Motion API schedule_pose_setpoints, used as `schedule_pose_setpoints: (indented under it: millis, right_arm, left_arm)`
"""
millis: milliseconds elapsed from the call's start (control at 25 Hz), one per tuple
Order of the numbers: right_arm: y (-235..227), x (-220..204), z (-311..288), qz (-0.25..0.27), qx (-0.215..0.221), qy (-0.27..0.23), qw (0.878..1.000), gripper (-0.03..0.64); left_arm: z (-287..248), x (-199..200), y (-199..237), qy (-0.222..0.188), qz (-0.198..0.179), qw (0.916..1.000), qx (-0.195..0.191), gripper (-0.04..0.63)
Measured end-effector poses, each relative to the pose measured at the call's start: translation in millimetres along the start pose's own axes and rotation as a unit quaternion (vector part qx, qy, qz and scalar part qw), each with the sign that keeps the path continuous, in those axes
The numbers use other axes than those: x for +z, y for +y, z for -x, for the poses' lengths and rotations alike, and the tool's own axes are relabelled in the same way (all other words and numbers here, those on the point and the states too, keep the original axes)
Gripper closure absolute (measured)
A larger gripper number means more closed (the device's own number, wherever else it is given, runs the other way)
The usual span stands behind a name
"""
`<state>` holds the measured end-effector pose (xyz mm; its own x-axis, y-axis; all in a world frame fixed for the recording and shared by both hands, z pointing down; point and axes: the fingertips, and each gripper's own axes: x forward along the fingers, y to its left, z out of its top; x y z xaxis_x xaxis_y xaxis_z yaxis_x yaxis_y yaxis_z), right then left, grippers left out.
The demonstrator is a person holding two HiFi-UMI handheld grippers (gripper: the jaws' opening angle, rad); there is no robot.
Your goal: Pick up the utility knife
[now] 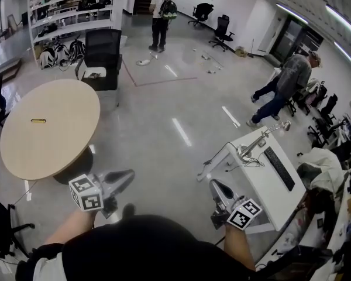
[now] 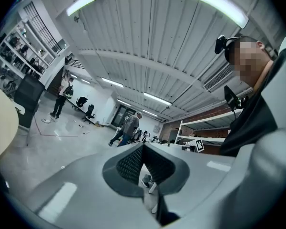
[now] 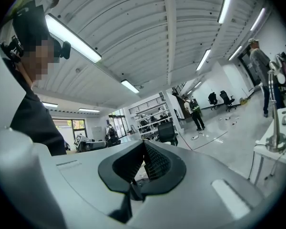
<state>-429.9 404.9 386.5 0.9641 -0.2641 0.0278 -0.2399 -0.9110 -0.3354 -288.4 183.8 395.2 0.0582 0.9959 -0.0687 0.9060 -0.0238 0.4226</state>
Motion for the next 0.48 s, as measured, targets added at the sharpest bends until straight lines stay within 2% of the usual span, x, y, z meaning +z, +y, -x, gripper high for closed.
schedule_pose_setpoints:
  millis: [200,480]
  right_arm:
    - [-31.8,36.2,-75.3,0.021,-0.022,-0.003,1.0,0.601]
    - [-81.8,76.1,-179.8,0.027,-0.045,-0.036,0.998,0.601]
  left_arm:
    - [-35.8,49.4,83.1,-0.004,-0.007,0.9996,-0.026,0.595]
    - [-74.1,114.9,194.7,0.0,-0.029,0.9982,-0.053,0.595]
